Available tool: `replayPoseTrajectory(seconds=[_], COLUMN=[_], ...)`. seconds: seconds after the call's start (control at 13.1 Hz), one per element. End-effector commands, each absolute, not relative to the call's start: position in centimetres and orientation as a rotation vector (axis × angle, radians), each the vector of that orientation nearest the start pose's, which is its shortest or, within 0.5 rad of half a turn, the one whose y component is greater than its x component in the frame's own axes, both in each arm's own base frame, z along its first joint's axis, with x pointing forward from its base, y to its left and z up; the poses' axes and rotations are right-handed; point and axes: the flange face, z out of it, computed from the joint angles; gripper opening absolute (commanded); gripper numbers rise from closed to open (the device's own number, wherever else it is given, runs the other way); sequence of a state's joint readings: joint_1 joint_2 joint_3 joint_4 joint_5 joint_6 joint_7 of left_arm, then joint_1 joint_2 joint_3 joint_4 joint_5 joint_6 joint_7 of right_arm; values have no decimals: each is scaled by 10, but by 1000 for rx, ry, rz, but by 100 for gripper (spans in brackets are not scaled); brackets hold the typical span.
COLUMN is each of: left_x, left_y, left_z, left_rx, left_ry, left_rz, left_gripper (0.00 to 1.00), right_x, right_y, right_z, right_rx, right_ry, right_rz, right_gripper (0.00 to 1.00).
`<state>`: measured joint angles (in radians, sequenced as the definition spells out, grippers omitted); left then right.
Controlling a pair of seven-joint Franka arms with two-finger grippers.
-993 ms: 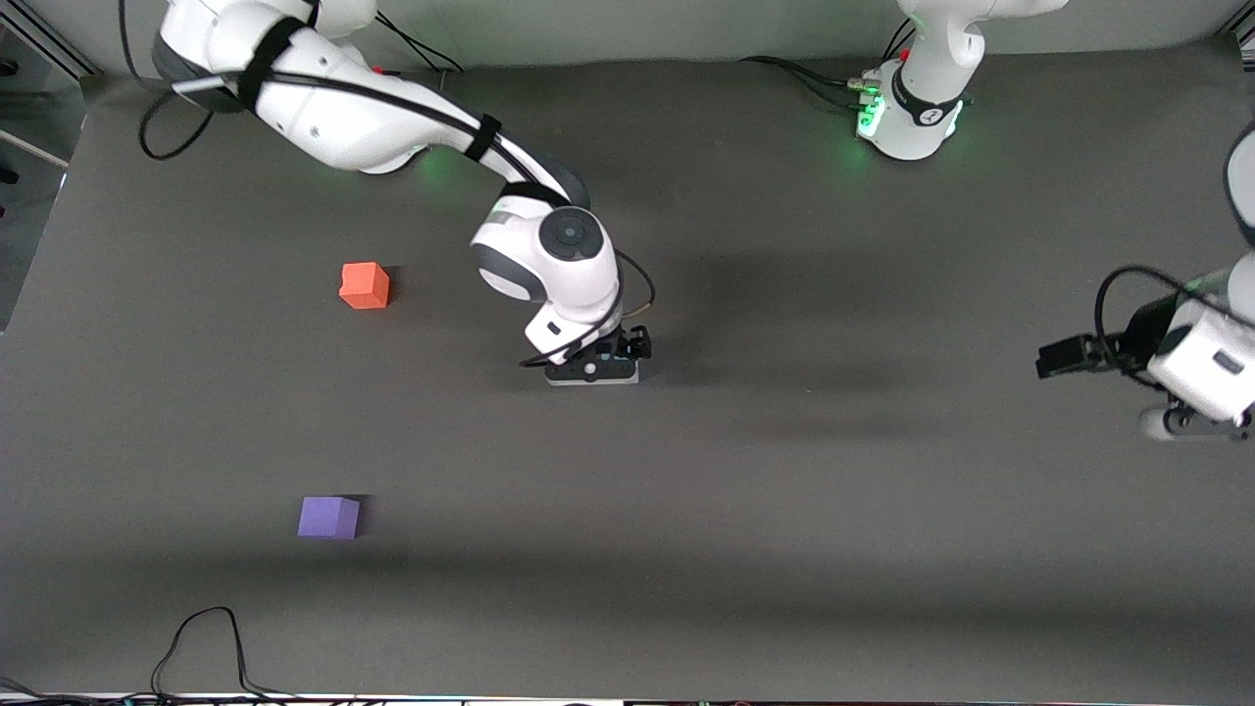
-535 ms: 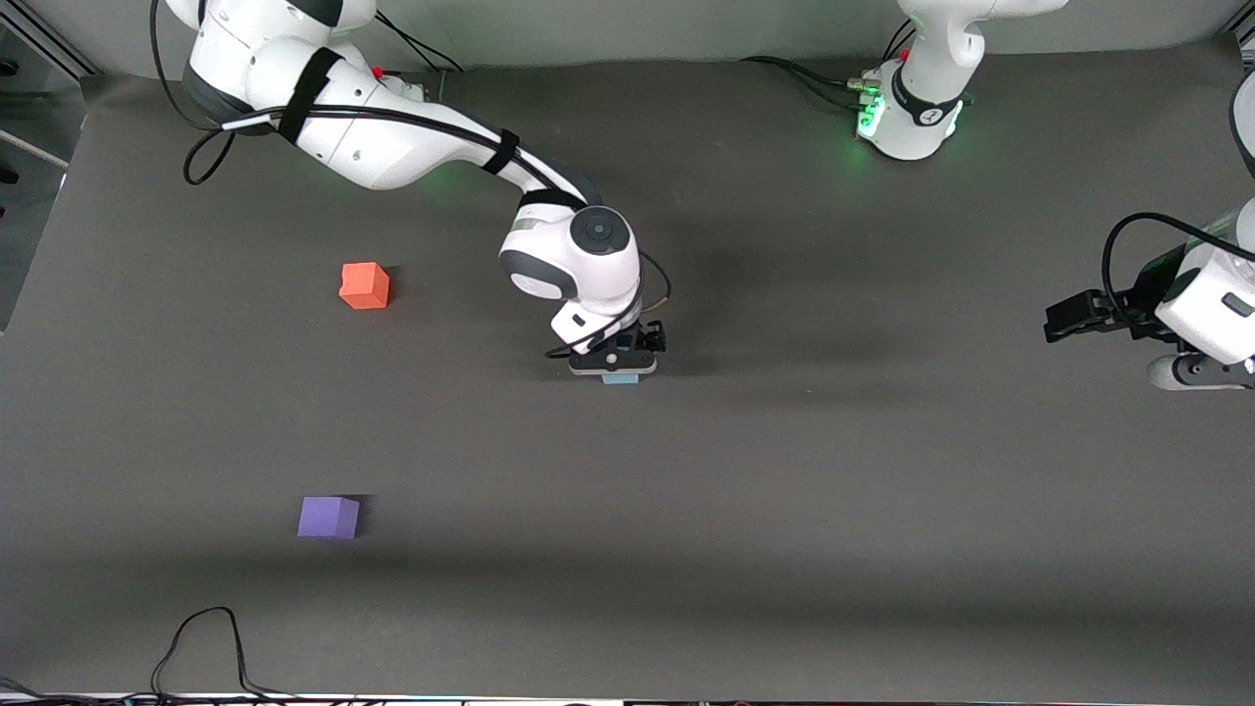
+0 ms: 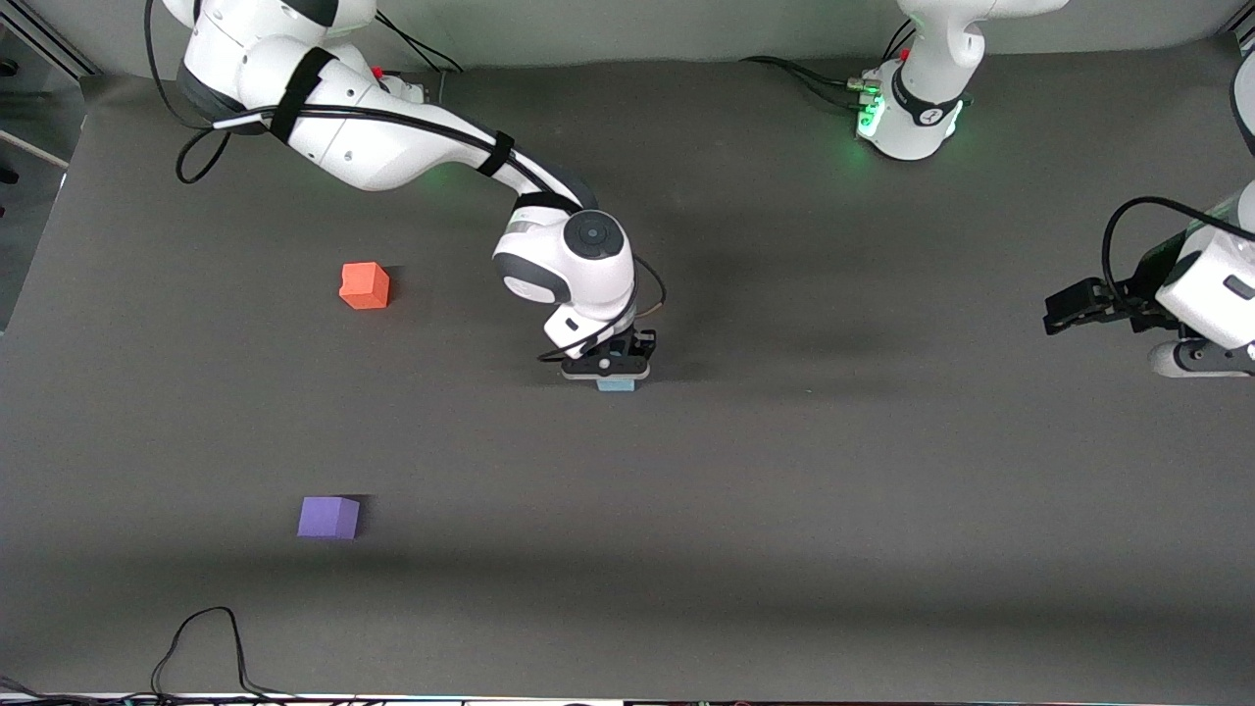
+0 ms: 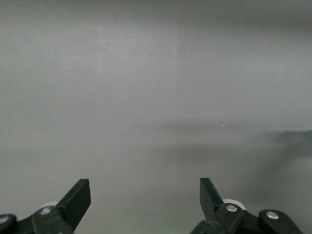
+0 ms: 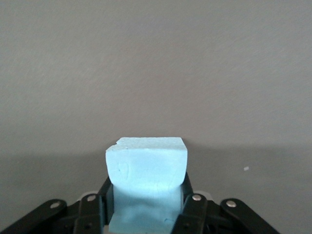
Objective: Place blue block between orange and purple blocks
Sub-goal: 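Carry the blue block with the right gripper toward the orange block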
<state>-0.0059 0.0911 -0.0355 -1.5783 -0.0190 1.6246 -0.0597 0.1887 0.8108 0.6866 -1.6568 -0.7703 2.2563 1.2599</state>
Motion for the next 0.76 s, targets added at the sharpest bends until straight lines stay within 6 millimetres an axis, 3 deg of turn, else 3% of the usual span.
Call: replayPoseTrajectory(seconds=[0.0, 0.23, 0.38, 0.46, 0.53, 0.69], left_x=[570, 562, 561, 561, 561, 560], left_y=[-24, -22, -24, -24, -24, -24], left_z=[579, 586, 587, 587, 588, 590], left_rx=[-3145, -3145, -3145, -3145, -3145, -3145], left_ry=[-10, -10, -5, -3, -5, -3], left_rz=[58, 63, 58, 58, 56, 53], left_gripper=[100, 100, 100, 100, 100, 100], right_x=[514, 554, 583, 592, 594, 594], right_y=[450, 375, 302, 263, 229, 153], right_z=[285, 347, 390, 420, 437, 437], right_rx=[-3133, -3141, -3129, -3106, -3112, -3148], right_ry=[39, 39, 33, 58, 68, 126], right_rz=[-118, 8, 83, 76, 53, 29], right_gripper=[18, 17, 17, 17, 17, 17])
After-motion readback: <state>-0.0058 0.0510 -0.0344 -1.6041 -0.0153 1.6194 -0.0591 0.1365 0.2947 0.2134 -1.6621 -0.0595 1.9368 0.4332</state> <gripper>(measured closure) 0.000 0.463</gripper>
